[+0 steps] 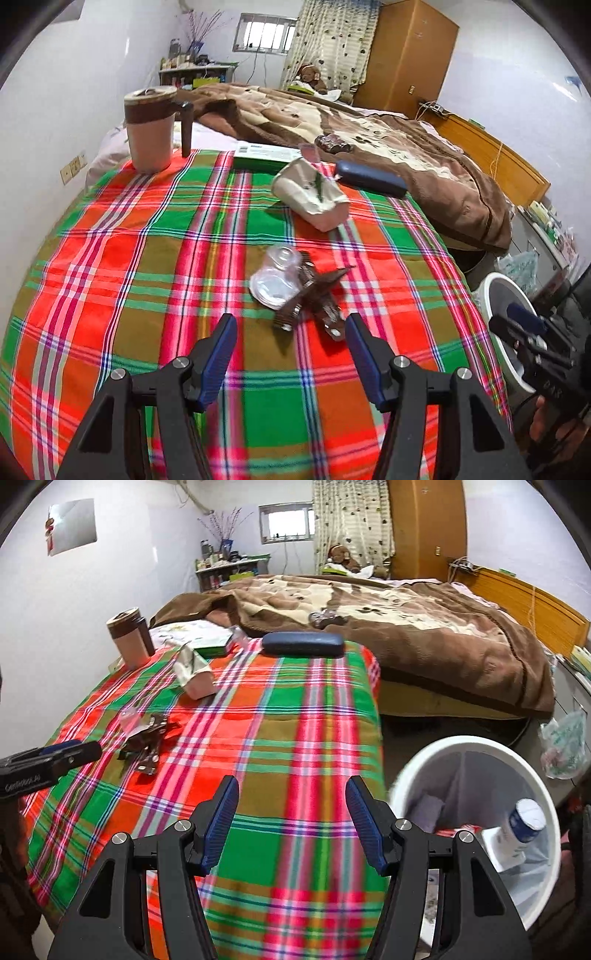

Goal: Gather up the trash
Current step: 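Move both tools back over the table toward the clear cup lid, then grasp the clear plastic lid with the left tool while the right tool grasps the brown wrappers, then carry the clear lid and brown wrapper over the white bin with both tools, then open both tools to drop the lid and wrapper into the bin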

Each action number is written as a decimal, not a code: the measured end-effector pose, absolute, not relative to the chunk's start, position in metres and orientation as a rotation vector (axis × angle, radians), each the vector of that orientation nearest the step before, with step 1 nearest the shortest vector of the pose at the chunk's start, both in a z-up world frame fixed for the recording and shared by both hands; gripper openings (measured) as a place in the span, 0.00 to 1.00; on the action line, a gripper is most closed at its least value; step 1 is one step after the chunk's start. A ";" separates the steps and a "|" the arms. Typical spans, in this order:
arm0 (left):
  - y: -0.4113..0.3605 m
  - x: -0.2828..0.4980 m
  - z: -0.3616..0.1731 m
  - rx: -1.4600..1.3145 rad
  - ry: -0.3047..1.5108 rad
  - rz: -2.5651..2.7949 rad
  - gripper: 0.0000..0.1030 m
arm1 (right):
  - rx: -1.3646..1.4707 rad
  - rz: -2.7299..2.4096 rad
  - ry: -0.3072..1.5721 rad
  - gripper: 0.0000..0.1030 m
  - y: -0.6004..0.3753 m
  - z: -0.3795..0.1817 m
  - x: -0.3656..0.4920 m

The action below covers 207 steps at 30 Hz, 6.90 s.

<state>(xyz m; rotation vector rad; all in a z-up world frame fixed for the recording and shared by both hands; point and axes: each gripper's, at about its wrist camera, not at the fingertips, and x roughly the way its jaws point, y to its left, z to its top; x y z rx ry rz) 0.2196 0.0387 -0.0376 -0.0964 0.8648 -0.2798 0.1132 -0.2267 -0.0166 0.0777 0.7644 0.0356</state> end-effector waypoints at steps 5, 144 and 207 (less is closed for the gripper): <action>0.039 0.240 -0.039 -0.069 0.870 -0.281 0.59 | 0.053 0.056 0.779 0.60 -0.213 -0.019 0.123; -0.146 0.152 0.006 0.122 0.770 -0.616 0.34 | 0.237 -0.043 0.682 0.17 -0.306 0.001 0.076; -0.237 0.153 -0.012 0.170 0.785 -0.656 0.43 | 0.299 -0.246 0.789 0.39 -0.391 -0.034 0.056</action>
